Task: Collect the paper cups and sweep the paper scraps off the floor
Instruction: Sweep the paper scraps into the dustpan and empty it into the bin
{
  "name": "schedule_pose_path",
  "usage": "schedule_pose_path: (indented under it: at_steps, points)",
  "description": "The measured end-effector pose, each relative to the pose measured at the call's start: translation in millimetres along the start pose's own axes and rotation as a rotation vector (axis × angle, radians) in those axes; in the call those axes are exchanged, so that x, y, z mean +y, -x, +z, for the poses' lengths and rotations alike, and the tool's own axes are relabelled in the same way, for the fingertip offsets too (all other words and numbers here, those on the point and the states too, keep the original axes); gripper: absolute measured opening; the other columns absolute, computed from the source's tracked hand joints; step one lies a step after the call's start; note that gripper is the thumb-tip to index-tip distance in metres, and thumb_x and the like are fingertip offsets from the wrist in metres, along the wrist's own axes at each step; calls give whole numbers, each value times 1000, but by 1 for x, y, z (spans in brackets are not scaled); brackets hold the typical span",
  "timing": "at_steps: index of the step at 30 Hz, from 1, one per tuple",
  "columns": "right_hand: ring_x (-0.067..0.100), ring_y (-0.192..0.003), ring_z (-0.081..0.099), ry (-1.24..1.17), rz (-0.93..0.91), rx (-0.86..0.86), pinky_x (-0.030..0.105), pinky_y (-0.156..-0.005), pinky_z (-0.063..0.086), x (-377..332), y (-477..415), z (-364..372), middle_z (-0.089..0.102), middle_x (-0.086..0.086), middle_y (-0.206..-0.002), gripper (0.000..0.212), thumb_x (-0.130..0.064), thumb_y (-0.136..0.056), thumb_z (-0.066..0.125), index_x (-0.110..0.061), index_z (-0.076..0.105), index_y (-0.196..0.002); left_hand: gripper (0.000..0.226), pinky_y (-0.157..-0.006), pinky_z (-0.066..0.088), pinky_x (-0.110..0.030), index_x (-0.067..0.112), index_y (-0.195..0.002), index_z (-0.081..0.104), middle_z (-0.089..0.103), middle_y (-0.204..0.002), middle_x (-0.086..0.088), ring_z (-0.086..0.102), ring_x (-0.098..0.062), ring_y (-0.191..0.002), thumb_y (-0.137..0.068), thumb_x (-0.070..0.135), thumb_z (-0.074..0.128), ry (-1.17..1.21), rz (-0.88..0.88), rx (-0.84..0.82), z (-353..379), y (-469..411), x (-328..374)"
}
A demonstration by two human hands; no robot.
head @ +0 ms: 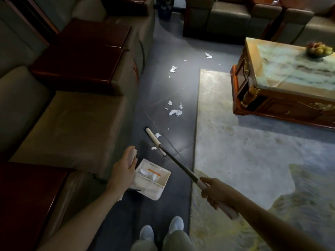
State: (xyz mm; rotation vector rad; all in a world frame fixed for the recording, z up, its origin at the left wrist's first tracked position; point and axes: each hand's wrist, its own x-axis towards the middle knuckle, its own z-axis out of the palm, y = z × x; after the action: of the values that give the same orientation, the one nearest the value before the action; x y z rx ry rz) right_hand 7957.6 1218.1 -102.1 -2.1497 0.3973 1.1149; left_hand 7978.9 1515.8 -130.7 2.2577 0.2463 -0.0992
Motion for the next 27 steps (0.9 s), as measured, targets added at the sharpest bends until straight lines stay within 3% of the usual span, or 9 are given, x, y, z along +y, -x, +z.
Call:
schedule_pose_path:
  at_steps: [6, 9, 12, 16, 19, 25, 27]
  points:
    - [14, -40, 52, 63, -20, 68, 27, -42, 47, -34, -68, -43, 59, 9, -70, 44, -2, -86, 50, -7, 48, -129, 41, -90, 35, -24, 27, -137, 43, 53, -135, -5, 50, -13, -117, -97, 21, 50, -37, -56, 74, -4, -49, 0]
    - [17, -48, 52, 121, -21, 79, 27, -44, 46, -58, -114, -84, 64, 19, -93, 38, -3, -90, 46, -4, 48, -128, 38, -93, 35, -25, 31, -134, 44, 52, -133, 0, 43, -4, -111, -97, 24, 49, 0, -116, 98, -6, -78, -2]
    - [21, -54, 52, 187, -37, 84, 29, -47, 45, -80, -151, -117, 59, 17, -87, 37, -3, -90, 46, 0, 48, -127, 39, -95, 43, -32, 31, -134, 45, 58, -125, -1, 55, -16, -110, -96, 27, 51, -87, -151, 136, -8, -111, -3]
    - [19, -58, 54, 294, -6, 71, 25, -46, 44, -107, -202, -150, 58, 14, -88, 42, -4, -91, 46, -3, 43, -133, 39, -94, 38, -26, 30, -132, 50, 58, -126, 3, 54, -17, -114, -94, 24, 56, -58, -175, 190, -8, -138, -3]
    - [13, -59, 49, 440, -6, -23, 18, -49, 42, -131, -225, -160, 56, 8, -90, 43, -6, -93, 45, -2, 43, -136, 38, -95, 38, -26, 30, -130, 52, 60, -123, 3, 56, -20, -115, -93, 24, 57, -62, -239, 205, -8, -142, -6]
    - [4, -54, 42, 715, -44, -202, 15, -41, 39, -151, -210, -158, 60, 10, -115, 60, -4, -90, 42, -13, 29, -148, 36, -94, 44, -32, 33, -127, 54, 64, -119, 0, 59, -24, -111, -92, 27, 58, -45, -268, 204, -4, -143, -5]
    - [3, -52, 42, 752, -58, -271, 10, -33, 35, -147, -192, -150, 58, 9, -107, 61, -6, -90, 44, -13, 29, -148, 35, -95, 42, -32, 32, -128, 52, 63, -121, -2, 57, -23, -114, -93, 28, 56, -55, -239, 192, -3, -148, -2]
